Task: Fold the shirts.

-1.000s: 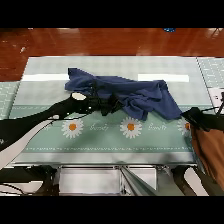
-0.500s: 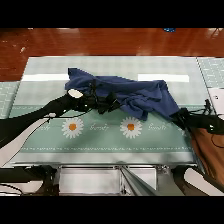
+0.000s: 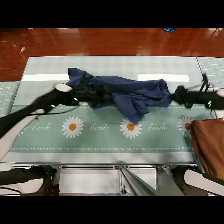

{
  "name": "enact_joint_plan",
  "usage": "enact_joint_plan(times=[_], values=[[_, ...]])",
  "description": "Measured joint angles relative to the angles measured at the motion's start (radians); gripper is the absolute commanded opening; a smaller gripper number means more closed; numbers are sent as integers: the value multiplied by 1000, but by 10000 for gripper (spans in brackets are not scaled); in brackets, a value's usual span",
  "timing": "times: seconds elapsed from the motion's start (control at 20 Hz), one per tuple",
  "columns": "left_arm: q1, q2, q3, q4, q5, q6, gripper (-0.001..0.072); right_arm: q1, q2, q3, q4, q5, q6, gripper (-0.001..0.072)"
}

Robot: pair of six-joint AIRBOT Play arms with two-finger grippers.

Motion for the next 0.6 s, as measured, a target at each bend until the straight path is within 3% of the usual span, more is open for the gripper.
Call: enact_joint_plan(times=[0.35, 0.6], values=[[403, 333, 192, 0, -53, 89, 16, 9, 121, 570, -13, 147, -5, 25], [684, 523, 449, -3, -139, 100, 16, 9, 304, 814, -127, 168, 23, 24]])
